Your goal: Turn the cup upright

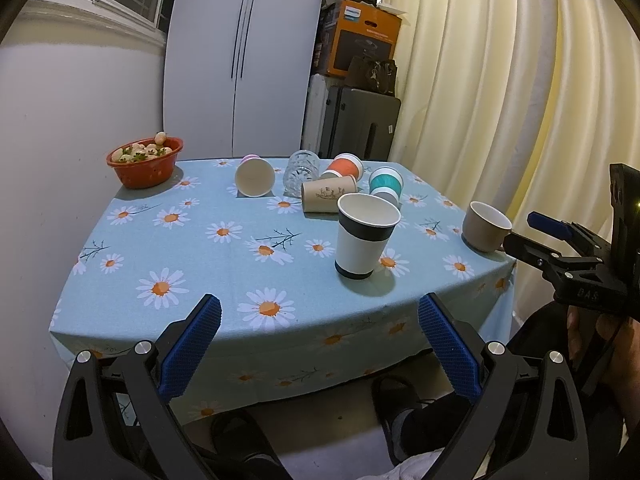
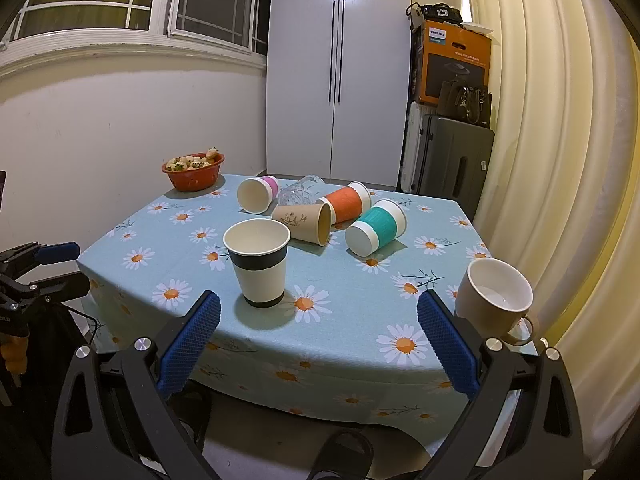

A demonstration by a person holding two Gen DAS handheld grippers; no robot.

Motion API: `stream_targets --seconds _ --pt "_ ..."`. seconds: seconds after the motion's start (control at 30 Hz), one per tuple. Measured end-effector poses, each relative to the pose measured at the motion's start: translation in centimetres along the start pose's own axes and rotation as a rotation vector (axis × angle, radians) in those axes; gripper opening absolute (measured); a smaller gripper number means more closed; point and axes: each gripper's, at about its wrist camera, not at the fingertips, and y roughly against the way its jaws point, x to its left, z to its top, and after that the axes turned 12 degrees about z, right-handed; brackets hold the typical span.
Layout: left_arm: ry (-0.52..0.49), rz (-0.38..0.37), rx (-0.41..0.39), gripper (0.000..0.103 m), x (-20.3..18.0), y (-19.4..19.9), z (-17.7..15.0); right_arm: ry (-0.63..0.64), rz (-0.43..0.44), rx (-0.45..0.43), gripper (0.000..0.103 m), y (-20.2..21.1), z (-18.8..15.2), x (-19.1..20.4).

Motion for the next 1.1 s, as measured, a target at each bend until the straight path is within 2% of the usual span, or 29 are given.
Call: stream_targets --seconds 1.1 --pt "-0.003 -0.009 0.002 0.096 -0.01 -0.06 -0.01 0.003 0.0 0.003 0.098 -0.01 -0.11 -0.14"
